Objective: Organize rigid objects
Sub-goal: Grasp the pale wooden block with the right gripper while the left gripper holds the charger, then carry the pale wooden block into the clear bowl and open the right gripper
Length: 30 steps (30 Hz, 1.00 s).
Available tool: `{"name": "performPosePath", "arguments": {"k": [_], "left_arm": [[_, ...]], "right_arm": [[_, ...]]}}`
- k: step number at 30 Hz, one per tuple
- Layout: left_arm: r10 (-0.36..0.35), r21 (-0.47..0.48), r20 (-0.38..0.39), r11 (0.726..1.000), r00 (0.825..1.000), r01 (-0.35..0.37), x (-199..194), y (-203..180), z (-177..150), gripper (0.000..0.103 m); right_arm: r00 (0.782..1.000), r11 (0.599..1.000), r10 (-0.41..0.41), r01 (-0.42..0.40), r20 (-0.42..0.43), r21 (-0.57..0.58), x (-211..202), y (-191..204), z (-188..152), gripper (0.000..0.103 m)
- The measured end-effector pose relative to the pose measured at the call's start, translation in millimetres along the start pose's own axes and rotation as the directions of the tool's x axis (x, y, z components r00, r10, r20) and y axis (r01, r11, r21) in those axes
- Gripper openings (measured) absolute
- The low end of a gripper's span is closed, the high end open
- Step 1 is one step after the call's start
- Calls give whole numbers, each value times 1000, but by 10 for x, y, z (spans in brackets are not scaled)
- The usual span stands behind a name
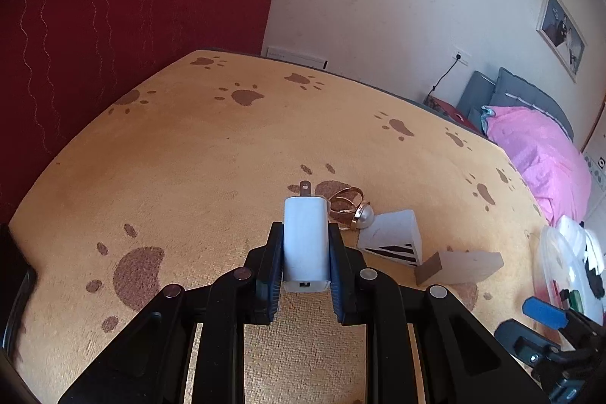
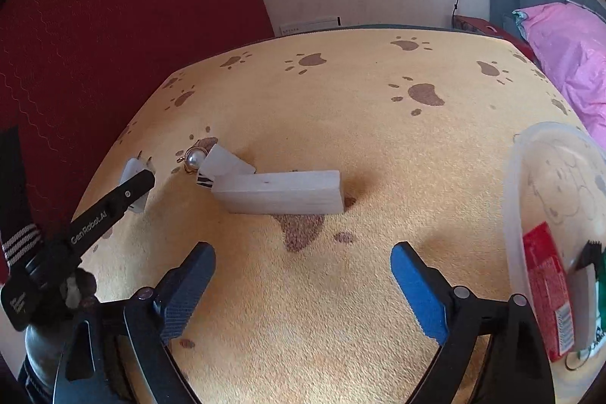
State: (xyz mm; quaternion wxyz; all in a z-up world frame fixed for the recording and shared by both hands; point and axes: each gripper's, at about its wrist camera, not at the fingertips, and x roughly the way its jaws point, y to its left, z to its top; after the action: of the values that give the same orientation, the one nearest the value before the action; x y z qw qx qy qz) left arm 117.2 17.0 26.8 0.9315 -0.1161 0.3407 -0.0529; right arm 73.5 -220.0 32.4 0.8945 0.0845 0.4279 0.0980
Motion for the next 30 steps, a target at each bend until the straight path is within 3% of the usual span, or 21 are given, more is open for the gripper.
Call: {"name": "performPosePath", "arguments": {"k": [15, 18, 30], "left_arm": [[22, -26, 16, 999, 1000, -22, -24, 33, -11, 22], [23, -30, 13, 999, 1000, -23, -19, 34, -11, 22], [17, -19, 13, 1000, 1000, -17, -16, 19, -14, 22]], "right_arm": [[997, 996, -81, 81, 7, -37, 413, 265, 190, 101], [995, 994, -97, 98, 18, -48, 427, 274, 196, 96], [995, 994, -93, 95, 38, -58, 267, 230, 86, 95]]}}
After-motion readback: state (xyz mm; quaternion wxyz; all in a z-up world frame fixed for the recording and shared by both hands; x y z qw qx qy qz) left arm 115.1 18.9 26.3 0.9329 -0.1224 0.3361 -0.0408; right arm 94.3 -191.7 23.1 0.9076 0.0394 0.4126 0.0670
